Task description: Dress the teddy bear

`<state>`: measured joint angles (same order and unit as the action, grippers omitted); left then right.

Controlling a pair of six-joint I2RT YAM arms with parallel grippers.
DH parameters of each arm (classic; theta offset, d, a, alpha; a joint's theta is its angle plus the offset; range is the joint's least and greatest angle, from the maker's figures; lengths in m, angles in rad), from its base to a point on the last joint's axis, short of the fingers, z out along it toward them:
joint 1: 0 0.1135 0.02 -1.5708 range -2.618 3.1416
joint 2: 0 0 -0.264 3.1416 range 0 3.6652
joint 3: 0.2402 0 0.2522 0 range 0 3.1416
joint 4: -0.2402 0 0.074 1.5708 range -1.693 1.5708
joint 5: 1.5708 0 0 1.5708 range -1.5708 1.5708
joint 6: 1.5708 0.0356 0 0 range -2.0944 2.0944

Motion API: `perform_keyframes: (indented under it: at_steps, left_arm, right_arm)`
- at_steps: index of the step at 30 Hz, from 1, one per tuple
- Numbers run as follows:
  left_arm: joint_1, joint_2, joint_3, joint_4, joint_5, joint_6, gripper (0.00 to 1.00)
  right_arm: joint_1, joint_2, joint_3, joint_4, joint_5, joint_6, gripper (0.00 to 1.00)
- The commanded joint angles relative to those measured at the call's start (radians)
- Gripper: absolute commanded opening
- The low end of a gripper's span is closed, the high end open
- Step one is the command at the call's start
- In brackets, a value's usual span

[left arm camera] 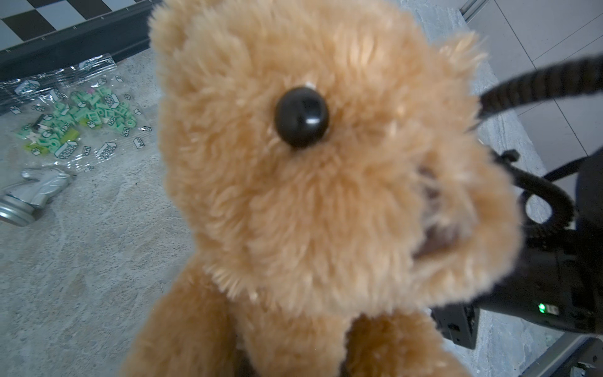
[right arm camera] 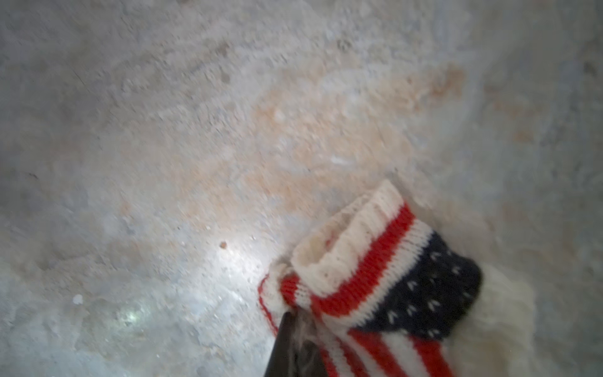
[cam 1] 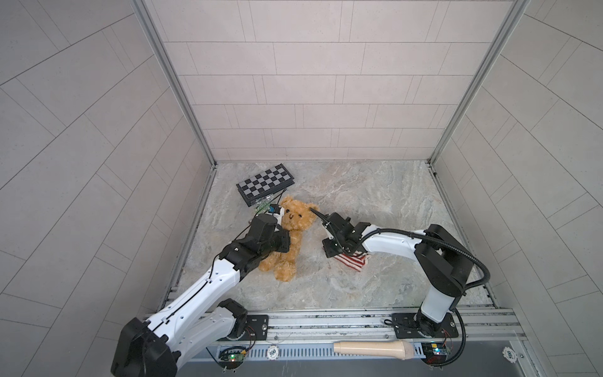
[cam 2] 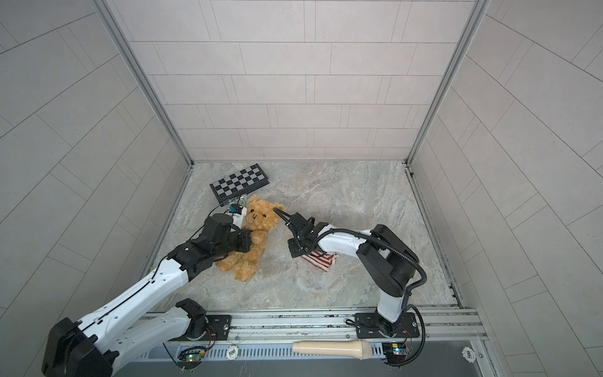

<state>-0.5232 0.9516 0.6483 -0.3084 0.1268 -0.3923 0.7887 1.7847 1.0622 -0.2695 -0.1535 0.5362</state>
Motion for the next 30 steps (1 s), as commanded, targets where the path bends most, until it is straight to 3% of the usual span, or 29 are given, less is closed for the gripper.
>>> perform_keyframes:
  at_steps: [1,8,11,17,30]
  left_arm:
    - [0.005,-0.037,0.012,-0.007,-0.006,-0.007,0.11]
    - [0.005,-0.063,-0.003,-0.032,-0.013,-0.013,0.11]
    - [0.004,-0.059,-0.008,-0.034,0.002,-0.014,0.11]
    - [0.005,-0.047,-0.030,-0.031,0.034,-0.017,0.11]
    - [0.003,-0.097,-0.112,-0.021,0.068,-0.086,0.11]
  right_arm:
    - [-0.015,0.018,0.045,0.018,-0.008,0.021,0.06]
    - [-0.025,-0.075,0.012,-0.053,0.005,-0.021,0.23]
    - [-0.025,-0.112,0.012,-0.139,-0.048,-0.103,0.34]
    - [-0.025,-0.156,0.023,-0.329,-0.025,-0.244,0.43]
    - [-0.010,-0.094,0.041,-0.362,-0.009,-0.289,0.36]
